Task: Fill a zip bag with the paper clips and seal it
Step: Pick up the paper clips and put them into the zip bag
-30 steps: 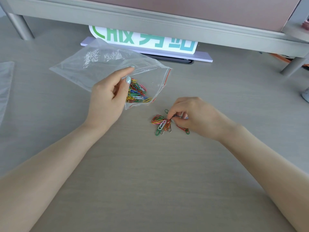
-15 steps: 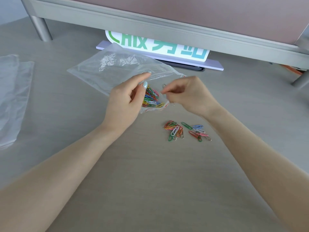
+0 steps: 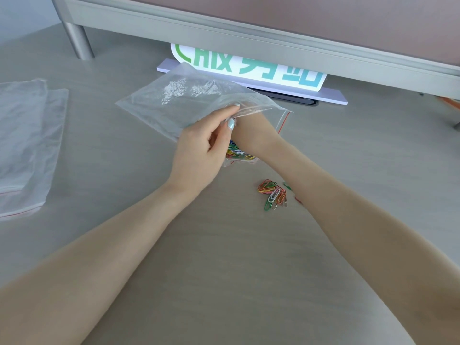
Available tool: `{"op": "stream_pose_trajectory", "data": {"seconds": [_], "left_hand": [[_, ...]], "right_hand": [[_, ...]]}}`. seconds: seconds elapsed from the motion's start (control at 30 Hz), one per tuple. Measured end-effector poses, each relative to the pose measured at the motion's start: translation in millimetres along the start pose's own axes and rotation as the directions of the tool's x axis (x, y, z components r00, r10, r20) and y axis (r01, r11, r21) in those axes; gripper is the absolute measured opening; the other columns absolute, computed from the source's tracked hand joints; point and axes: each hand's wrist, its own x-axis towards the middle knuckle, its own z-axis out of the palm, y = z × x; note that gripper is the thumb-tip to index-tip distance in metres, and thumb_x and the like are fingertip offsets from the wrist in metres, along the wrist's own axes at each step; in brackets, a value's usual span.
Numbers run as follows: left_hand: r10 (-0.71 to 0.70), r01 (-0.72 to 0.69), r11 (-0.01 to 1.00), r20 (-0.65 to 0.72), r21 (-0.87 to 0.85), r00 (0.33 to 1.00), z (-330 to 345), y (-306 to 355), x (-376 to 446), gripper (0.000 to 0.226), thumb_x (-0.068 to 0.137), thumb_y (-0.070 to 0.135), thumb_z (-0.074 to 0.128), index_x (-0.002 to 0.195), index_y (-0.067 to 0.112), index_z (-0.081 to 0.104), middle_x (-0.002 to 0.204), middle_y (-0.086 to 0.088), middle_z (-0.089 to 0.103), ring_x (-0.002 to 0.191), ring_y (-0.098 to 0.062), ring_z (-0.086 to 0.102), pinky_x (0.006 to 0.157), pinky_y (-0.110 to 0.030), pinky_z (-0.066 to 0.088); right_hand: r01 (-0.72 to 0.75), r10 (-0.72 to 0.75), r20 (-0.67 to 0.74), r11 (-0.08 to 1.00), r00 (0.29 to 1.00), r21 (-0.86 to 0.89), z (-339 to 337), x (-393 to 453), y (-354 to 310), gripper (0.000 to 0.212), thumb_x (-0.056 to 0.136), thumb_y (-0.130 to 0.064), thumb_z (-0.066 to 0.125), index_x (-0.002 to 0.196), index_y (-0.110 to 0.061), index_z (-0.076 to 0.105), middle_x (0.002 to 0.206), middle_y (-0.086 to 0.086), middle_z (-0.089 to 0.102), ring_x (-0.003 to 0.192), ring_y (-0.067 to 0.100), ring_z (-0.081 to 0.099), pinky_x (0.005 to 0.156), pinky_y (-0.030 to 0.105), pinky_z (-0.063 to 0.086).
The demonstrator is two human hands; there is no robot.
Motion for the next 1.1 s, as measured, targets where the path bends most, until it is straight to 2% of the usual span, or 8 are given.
{"op": "stream_pose_trajectory", "data": {"seconds": [0.1,0.2,0.33,0.47,0.53,0.67,0.87,1.1], "left_hand": [[-0.008,0.008,1.0,0.001,0.002,1.0,-0.1,-0.1,-0.8,0.03,0.093,0.013,0.046,0.119,0.011,0.061,0.069,0.026,0.051,0.054,0.007,0.048,0.059,-0.007,0.034],[-0.027,0.027,1.0,0.009,-0.01,1.0,-0.4,0.1,-0.7,0.032,0.092,0.017,0.045,0.119,0.015,0.061,0.057,0.016,0.049,0.051,-0.002,0.043,0.057,-0.013,0.035],[-0.026,0.026,1.0,0.012,-0.001,1.0,-0.1,-0.3,-0.9,0.031,0.092,0.018,0.045,0.119,0.016,0.06,0.056,0.016,0.049,0.05,-0.003,0.039,0.056,-0.013,0.033],[-0.027,0.027,1.0,0.031,0.003,0.999,-0.1,-0.9,-2.8,0.032,0.092,0.009,0.045,0.121,0.014,0.059,0.062,0.032,0.053,0.05,0.001,0.042,0.054,-0.009,0.031],[-0.027,0.027,1.0,0.031,-0.005,0.999,0.0,-0.3,-3.6,0.032,0.092,0.009,0.045,0.121,0.015,0.059,0.062,0.032,0.053,0.049,0.0,0.042,0.054,-0.01,0.031],[-0.032,0.032,0.999,0.022,-0.004,0.999,0.5,0.0,-4.4,0.032,0.093,0.008,0.045,0.12,0.017,0.059,0.062,0.031,0.054,0.049,-0.003,0.037,0.052,-0.014,0.031],[-0.027,0.027,1.0,0.007,0.005,1.0,0.0,-2.3,-3.4,0.03,0.095,0.01,0.046,0.12,0.018,0.059,0.067,0.034,0.056,0.051,-0.004,0.04,0.054,-0.014,0.034],[-0.037,0.036,0.999,0.008,0.007,0.999,0.3,-3.4,-3.2,0.03,0.095,0.013,0.046,0.12,0.02,0.059,0.07,0.032,0.058,0.054,-0.006,0.041,0.057,-0.016,0.036]], "right_hand": [[0.09,-0.09,-0.01,0.982,0.996,0.169,-6.3,-13.5,9.2,0.026,0.091,-0.015,0.043,0.068,-0.021,0.052,0.066,-0.01,0.051,0.06,0.003,0.044,0.056,0.01,0.034],[0.113,-0.126,0.043,0.968,0.991,0.226,-13.3,-36.4,34.5,0.016,0.089,-0.021,0.054,0.09,-0.028,0.068,0.093,-0.009,0.065,0.084,-0.003,0.056,0.077,0.012,0.039],[0.133,-0.177,0.18,0.963,0.968,0.234,-26.6,-77.7,64.9,0.031,0.081,-0.026,0.068,0.111,-0.03,0.063,0.113,-0.011,0.056,0.105,-0.006,0.048,0.091,0.004,0.031],[0.095,-0.139,0.324,0.984,0.936,0.148,-30.0,-100.9,79.1,0.059,0.075,-0.041,0.071,0.126,-0.052,0.043,0.121,-0.036,0.035,0.124,-0.003,0.029,0.108,0.021,0.018],[0.115,-0.151,0.347,0.986,0.926,0.124,-26.6,-104.1,81.4,0.06,0.071,-0.05,0.069,0.122,-0.058,0.039,0.122,-0.036,0.032,0.124,-0.001,0.027,0.11,0.026,0.017],[0.144,-0.175,0.286,0.981,0.942,0.126,-19.6,-101.9,83.3,0.047,0.068,-0.06,0.061,0.114,-0.057,0.051,0.115,-0.028,0.042,0.116,0.002,0.038,0.107,0.032,0.025],[0.118,-0.215,0.218,0.915,0.952,0.386,-14.9,-103.3,81.0,0.023,0.078,-0.021,0.07,0.101,-0.024,0.069,0.101,-0.001,0.053,0.088,0.006,0.054,0.083,0.013,0.042],[0.196,-0.262,0.189,0.931,0.946,0.306,-16.3,-103.7,77.4,0.012,0.083,-0.014,0.065,0.095,-0.014,0.069,0.093,0.005,0.057,0.073,0.012,0.055,0.072,0.027,0.05]]}}
